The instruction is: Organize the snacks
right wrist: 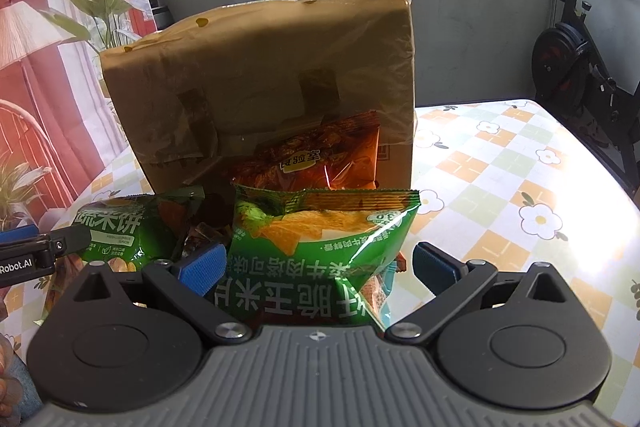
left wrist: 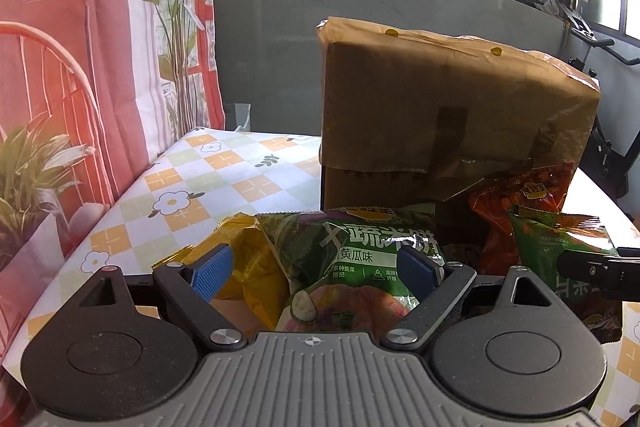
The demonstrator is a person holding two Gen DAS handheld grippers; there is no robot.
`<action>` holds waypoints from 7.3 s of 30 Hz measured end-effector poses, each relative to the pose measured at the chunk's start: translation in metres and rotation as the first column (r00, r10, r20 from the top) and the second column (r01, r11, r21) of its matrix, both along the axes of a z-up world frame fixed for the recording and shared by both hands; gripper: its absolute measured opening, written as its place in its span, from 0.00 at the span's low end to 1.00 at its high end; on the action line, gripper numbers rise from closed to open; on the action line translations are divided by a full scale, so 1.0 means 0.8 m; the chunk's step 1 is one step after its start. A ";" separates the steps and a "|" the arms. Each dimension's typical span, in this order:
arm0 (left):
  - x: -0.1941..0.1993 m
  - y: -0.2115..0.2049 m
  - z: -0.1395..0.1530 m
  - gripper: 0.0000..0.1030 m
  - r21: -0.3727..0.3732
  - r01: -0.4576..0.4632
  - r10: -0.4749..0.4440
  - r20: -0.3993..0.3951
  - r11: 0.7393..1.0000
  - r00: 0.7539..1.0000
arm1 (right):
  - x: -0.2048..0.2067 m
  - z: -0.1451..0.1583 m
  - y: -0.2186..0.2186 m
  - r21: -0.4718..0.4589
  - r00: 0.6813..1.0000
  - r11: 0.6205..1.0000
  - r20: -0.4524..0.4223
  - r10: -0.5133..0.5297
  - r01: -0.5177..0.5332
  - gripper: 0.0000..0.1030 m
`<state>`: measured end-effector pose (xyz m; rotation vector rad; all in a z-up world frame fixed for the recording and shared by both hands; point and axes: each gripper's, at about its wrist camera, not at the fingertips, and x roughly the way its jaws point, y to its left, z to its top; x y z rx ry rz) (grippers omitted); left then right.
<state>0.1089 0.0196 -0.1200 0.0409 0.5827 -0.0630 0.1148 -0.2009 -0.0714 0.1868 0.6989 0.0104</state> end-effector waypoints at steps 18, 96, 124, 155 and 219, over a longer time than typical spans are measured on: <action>0.022 0.010 -0.012 0.88 -0.077 -0.037 0.032 -0.067 0.996 0.997 | 0.003 -0.019 0.001 0.048 0.999 0.998 -0.022 0.045 -0.044 0.82; 0.253 -0.158 0.162 0.66 0.321 0.209 -0.236 0.046 0.924 0.971 | 0.194 0.137 -0.047 -0.079 0.935 0.992 0.333 0.123 -0.102 0.81; 0.254 -0.071 0.157 0.79 0.105 0.223 -0.226 0.020 0.969 0.974 | 0.213 0.109 -0.022 -0.121 0.954 0.979 0.234 0.188 -0.163 0.88; 0.084 0.019 0.142 0.92 -0.048 -0.016 0.025 0.179 0.999 0.983 | 0.071 0.097 -0.043 -0.070 0.948 0.978 0.242 0.208 -0.197 0.92; 0.024 0.033 -0.016 0.91 -0.125 -0.075 0.078 0.012 0.989 0.997 | 0.088 -0.066 -0.042 0.009 0.972 0.975 0.079 0.219 -0.220 0.99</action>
